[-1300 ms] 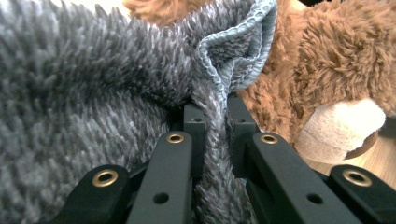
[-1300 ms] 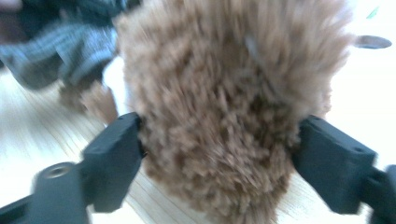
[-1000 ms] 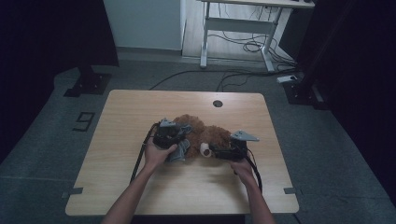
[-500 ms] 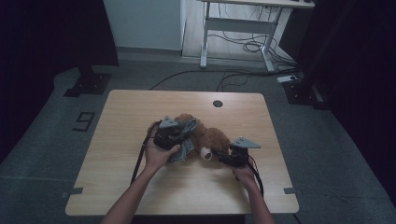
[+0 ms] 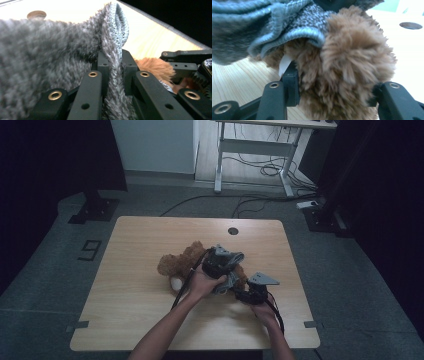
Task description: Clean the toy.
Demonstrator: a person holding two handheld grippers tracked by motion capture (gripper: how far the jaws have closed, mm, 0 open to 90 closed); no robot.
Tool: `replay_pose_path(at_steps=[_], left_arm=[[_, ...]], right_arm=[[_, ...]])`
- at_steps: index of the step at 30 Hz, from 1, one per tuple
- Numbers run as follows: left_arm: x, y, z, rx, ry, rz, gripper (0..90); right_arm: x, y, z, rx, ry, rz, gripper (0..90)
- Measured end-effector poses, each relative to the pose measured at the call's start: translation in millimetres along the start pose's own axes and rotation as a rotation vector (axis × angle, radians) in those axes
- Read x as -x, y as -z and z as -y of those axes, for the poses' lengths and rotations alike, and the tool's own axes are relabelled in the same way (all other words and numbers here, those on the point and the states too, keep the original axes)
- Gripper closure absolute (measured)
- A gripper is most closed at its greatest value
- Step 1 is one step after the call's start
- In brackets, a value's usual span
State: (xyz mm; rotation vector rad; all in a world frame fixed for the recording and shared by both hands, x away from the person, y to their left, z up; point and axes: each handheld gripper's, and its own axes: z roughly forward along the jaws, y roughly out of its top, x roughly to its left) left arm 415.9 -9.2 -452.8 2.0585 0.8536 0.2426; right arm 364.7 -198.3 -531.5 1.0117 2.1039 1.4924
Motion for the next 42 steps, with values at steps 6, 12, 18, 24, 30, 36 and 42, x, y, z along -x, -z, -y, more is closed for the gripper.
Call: replay_pose_path(at_steps=[6,12,18,24,30,36,42], left_arm=[[-31.5,26.7,17.7,0.010,0.048,-0.048,81.1],[-42.5,53.3,25.6,0.046,0.059,-0.047,81.1],[-73.1,88.6,26.6,0.104,0.115,-0.120,81.0],[-112.9,100.2,36.6,0.076,0.213,-0.199,81.0],[-114.0,83.2,40.9,0.045,0.204,-0.132,81.0],[-88.5,63.9,25.5,0.018,0.112,-0.071,81.1],[-62.9,42.1,12.4,-0.009,0.069,0.006,81.1]], right_arm=[[3.4,3.6,2.3,-0.003,-0.002,-0.005,55.0],[5.0,2.9,3.4,0.012,-0.023,-0.003,55.4],[6.5,3.4,3.8,0.015,-0.027,-0.010,55.4],[6.3,4.3,4.1,0.009,-0.018,-0.019,55.3],[5.9,4.2,4.0,0.008,-0.018,-0.021,55.1],[7.4,4.7,4.6,0.010,-0.022,-0.025,54.1],[7.5,4.5,4.3,0.010,-0.019,-0.034,53.8]])
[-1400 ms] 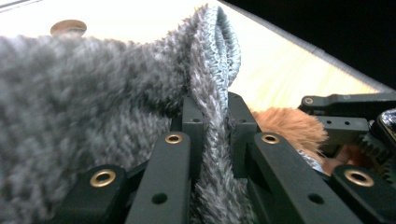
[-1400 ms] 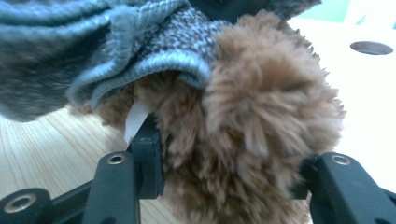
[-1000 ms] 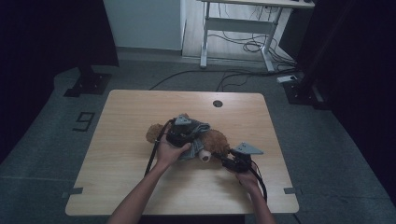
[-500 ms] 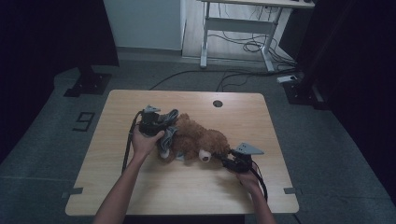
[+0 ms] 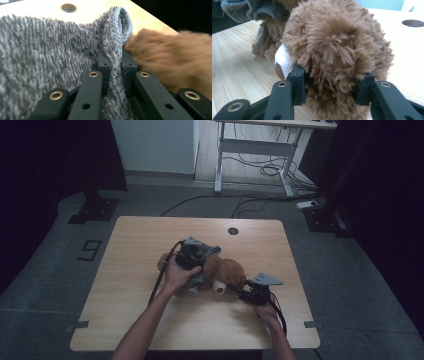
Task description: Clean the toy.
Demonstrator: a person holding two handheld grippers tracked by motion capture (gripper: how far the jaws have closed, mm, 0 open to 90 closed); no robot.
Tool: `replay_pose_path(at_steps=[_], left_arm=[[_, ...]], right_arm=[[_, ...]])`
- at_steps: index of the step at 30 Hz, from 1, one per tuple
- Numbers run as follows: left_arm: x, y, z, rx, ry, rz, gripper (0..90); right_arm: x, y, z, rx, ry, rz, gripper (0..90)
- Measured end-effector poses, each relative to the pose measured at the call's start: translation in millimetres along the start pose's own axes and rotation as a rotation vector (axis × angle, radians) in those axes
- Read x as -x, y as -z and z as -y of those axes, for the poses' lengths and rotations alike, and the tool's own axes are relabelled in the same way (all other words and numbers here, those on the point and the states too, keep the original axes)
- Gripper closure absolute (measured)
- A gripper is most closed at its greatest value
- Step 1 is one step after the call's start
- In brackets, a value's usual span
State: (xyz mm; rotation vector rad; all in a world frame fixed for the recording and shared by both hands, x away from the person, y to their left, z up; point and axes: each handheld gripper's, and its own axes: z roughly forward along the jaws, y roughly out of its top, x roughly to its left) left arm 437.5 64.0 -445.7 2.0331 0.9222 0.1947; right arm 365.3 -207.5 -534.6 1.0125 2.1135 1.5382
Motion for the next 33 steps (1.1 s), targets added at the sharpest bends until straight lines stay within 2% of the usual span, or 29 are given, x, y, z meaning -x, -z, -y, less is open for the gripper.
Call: replay_pose_path(at_steps=[1,2,3,5,8,9,11,12,15,16,17,19,20,24,26,28,30,33], left_arm=[[13.3,-11.0,-2.4,-0.013,-0.039,-0.025,81.1],[13.3,-11.0,-2.4,-0.013,-0.039,-0.025,81.1],[21.2,-16.5,-4.1,-0.013,-0.058,-0.067,81.1],[20.2,-16.5,-4.2,-0.013,-0.047,-0.075,81.1],[14.6,-12.6,-2.0,-0.012,-0.028,-0.080,81.0],[7.5,-4.5,1.1,-0.001,-0.016,-0.085,80.9],[3.9,0.4,2.4,0.005,-0.010,-0.093,80.9],[-4.8,11.6,4.2,0.017,0.000,-0.115,80.8],[-15.0,22.0,6.1,0.027,0.019,-0.149,80.8],[-26.8,30.4,9.1,0.023,0.037,-0.178,80.8],[-26.8,30.4,9.1,0.023,0.037,-0.178,80.8],[-38.8,35.0,14.2,0.018,0.068,-0.182,80.7],[-46.7,34.5,20.3,0.010,0.090,-0.156,80.7],[-47.1,29.4,27.4,0.020,0.091,-0.154,80.9],[-45.4,26.1,31.3,0.026,0.084,-0.159,81.0],[-45.6,26.1,32.3,0.026,0.086,-0.160,81.0],[-46.4,26.6,34.2,0.026,0.089,-0.158,81.1],[-46.2,27.9,40.2,0.041,0.101,-0.151,81.2]], right_arm=[[0.1,0.2,-0.1,-0.003,0.000,-0.001,53.6],[0.5,0.3,0.0,-0.004,0.001,0.000,53.3],[1.1,0.6,0.2,-0.004,-0.005,0.000,53.1],[2.7,1.1,0.8,-0.001,-0.016,-0.003,53.0],[2.3,0.6,0.6,0.002,-0.013,-0.005,53.0],[2.1,0.4,0.5,0.002,-0.009,-0.005,53.0],[2.1,0.6,0.3,0.001,-0.005,-0.007,53.0],[2.1,0.6,0.3,0.001,-0.005,-0.007,52.9],[2.0,0.7,0.3,0.001,-0.007,-0.006,52.8],[2.0,0.7,0.3,0.001,-0.007,-0.006,52.6],[2.0,0.7,0.3,0.002,-0.004,-0.005,52.4],[1.7,0.5,0.2,0.005,-0.002,-0.006,52.1],[1.5,0.4,0.2,0.006,0.000,-0.008,51.6],[-0.2,0.2,-0.3,0.009,0.009,-0.004,47.4],[-0.9,1.0,-0.1,0.017,0.016,0.008,41.1],[-1.7,1.7,-0.3,0.017,0.023,0.018,39.1],[-4.2,1.8,-1.9,0.018,0.027,0.034,28.1],[-5.6,-2.2,-2.3,-0.029,0.024,0.047,16.9]])
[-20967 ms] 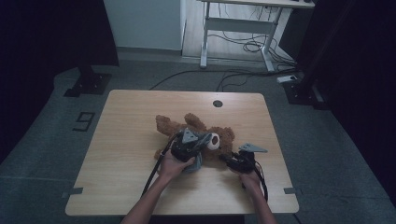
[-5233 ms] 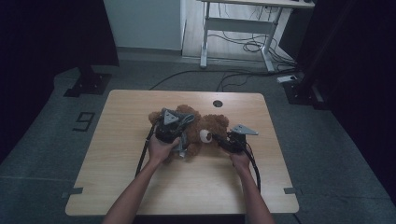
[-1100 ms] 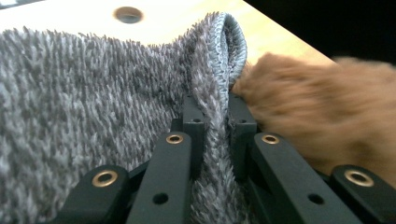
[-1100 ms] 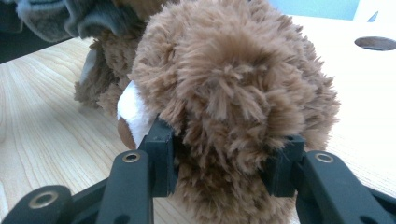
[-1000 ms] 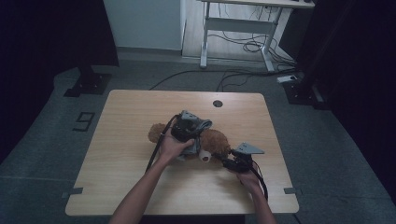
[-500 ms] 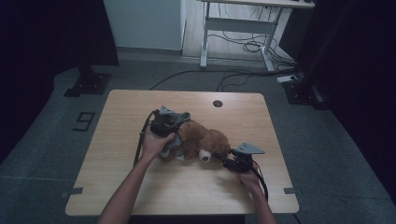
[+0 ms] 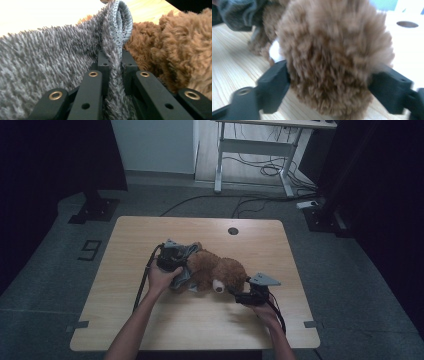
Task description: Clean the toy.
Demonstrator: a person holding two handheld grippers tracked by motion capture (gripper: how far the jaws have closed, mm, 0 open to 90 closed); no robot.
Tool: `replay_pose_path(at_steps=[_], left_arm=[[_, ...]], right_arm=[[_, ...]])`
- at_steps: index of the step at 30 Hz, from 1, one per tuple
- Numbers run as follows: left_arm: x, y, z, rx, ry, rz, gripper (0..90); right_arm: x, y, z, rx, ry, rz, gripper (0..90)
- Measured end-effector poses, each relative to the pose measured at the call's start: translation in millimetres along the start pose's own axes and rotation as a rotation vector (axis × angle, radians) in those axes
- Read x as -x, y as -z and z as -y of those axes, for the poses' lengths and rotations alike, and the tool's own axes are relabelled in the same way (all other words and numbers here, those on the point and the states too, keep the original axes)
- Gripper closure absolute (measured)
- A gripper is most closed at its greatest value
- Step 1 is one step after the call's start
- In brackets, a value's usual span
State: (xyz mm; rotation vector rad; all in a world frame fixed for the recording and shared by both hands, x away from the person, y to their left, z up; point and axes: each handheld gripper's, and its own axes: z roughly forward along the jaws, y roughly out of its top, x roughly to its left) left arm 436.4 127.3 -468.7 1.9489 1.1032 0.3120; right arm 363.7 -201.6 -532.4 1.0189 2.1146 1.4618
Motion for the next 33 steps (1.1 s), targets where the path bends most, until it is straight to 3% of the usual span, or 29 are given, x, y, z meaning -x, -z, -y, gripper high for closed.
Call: replay_pose_path(at_steps=[2,6,9,10,14,17,21,22,24,25,26,27,28,31,32,33], left_arm=[[2.2,1.3,4.8,0.010,-0.009,0.000,81.3],[5.2,3.6,10.8,0.024,-0.018,-0.004,81.4],[5.2,6.5,13.0,0.024,-0.018,0.001,81.3],[4.9,7.1,13.2,0.023,-0.016,0.004,81.3],[7.0,13.4,11.6,0.024,-0.012,0.013,81.0],[12.1,24.0,1.9,0.038,-0.021,0.022,80.7],[34.5,28.5,-16.6,0.089,-0.084,0.073,80.7],[50.8,25.9,-26.8,0.108,-0.116,0.107,80.7],[68.7,19.3,-36.0,0.103,-0.150,0.136,80.7],[68.7,19.3,-36.0,0.103,-0.150,0.136,80.6],[77.4,14.0,-39.4,0.096,-0.165,0.145,80.6],[92.2,-0.4,-42.1,0.060,-0.180,0.149,80.6],[97.8,-9.3,-41.2,0.031,-0.184,0.151,80.5],[102.7,-21.2,-37.3,0.014,-0.184,0.129,80.2],[98.0,-21.3,-35.6,0.020,-0.152,0.132,80.2],[94.3,-19.1,-35.0,0.018,-0.156,0.105,80.3]], right_arm=[[0.8,-4.3,2.2,-0.025,-0.003,0.007,12.4],[1.1,-10.4,3.1,-0.023,0.004,0.003,13.7],[-0.2,-13.0,4.1,-0.026,0.028,-0.006,22.0],[-0.6,-12.9,4.4,-0.033,0.043,0.000,29.3],[-1.9,-10.5,5.1,-0.051,0.078,0.020,43.0],[-2.4,-8.5,6.2,-0.057,0.098,0.016,46.7],[-0.8,-7.5,8.9,-0.044,0.115,0.011,47.7],[-0.7,-6.9,9.0,-0.049,0.125,0.007,47.9],[-0.7,-6.6,9.4,-0.047,0.123,0.006,48.0],[-0.6,-6.6,9.6,-0.046,0.124,0.006,48.0],[-0.6,-6.6,9.6,-0.046,0.124,0.006,48.0],[-0.3,-6.4,9.8,-0.045,0.124,0.006,48.1],[-0.1,-6.1,9.8,-0.047,0.124,0.006,48.2],[1.2,-6.0,10.9,-0.052,0.118,0.004,48.7],[2.0,-5.7,11.3,-0.053,0.113,0.003,48.9],[2.4,-5.7,11.5,-0.050,0.111,0.000,49.1]])
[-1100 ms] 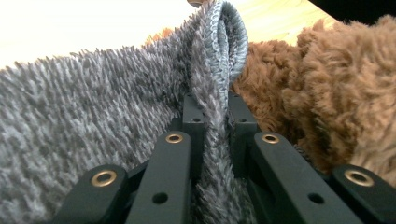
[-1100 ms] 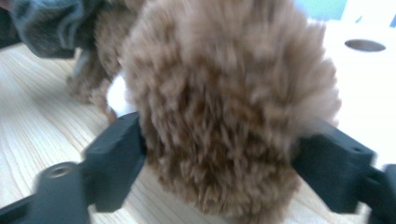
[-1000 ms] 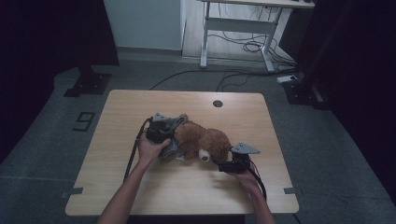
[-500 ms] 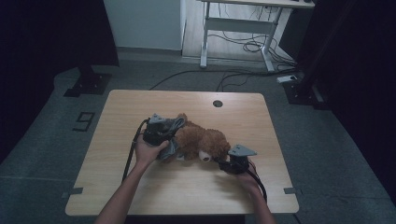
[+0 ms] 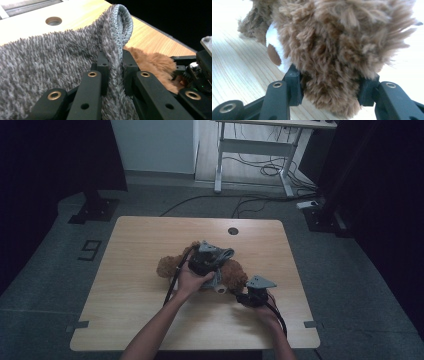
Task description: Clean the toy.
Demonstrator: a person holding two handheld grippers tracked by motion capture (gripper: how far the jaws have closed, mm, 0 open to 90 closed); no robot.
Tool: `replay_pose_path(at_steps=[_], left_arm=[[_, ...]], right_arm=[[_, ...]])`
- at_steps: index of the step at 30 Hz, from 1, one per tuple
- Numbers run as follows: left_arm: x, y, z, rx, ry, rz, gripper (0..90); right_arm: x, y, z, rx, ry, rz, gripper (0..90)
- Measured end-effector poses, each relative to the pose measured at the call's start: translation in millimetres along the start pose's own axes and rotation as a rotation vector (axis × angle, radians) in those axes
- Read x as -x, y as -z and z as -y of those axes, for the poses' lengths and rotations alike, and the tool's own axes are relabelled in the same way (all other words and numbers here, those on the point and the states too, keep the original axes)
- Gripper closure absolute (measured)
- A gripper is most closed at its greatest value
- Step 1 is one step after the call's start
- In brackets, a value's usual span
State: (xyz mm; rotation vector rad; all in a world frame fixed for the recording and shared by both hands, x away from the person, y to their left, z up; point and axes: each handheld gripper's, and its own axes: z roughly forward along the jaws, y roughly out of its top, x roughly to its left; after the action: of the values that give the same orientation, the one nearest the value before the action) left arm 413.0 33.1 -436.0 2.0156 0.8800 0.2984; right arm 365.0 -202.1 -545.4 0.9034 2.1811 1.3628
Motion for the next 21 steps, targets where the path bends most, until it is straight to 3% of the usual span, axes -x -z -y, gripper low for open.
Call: replay_pose_path(at_steps=[2,3,5,6,8,11,14,16,17,21], left_arm=[[-11.0,5.5,4.5,-0.029,0.000,-0.060,80.5],[-11.0,5.5,4.5,-0.029,0.000,-0.060,80.5],[-27.9,11.1,13.4,-0.043,0.043,-0.063,80.6],[-41.8,20.3,22.5,-0.020,0.095,-0.046,80.7],[-45.6,25.2,26.0,-0.011,0.096,-0.055,80.8],[-60.4,45.0,39.9,0.013,0.111,-0.108,80.9],[-78.0,58.3,54.7,0.018,0.155,-0.135,81.0],[-83.0,62.3,59.9,0.018,0.170,-0.144,80.9],[-91.2,68.9,69.8,0.017,0.189,-0.172,81.0],[-96.2,75.8,79.4,0.009,0.188,-0.211,81.0]], right_arm=[[0.0,0.1,-0.1,0.000,0.001,-0.001,49.4],[0.0,0.1,-0.1,0.000,0.001,-0.001,49.4],[0.3,0.2,-0.1,0.001,0.001,-0.004,49.6],[0.4,0.2,-0.2,0.002,0.002,-0.005,49.7],[0.5,0.3,-0.3,0.001,-0.002,-0.007,49.7],[1.2,0.4,0.4,0.005,-0.008,-0.009,49.8],[1.1,0.6,0.7,0.005,-0.008,-0.008,49.8],[1.1,0.7,0.7,0.005,-0.008,-0.009,49.8],[1.0,0.7,0.7,0.005,-0.008,-0.009,49.8],[1.2,0.7,0.7,0.006,-0.009,-0.014,49.8]])
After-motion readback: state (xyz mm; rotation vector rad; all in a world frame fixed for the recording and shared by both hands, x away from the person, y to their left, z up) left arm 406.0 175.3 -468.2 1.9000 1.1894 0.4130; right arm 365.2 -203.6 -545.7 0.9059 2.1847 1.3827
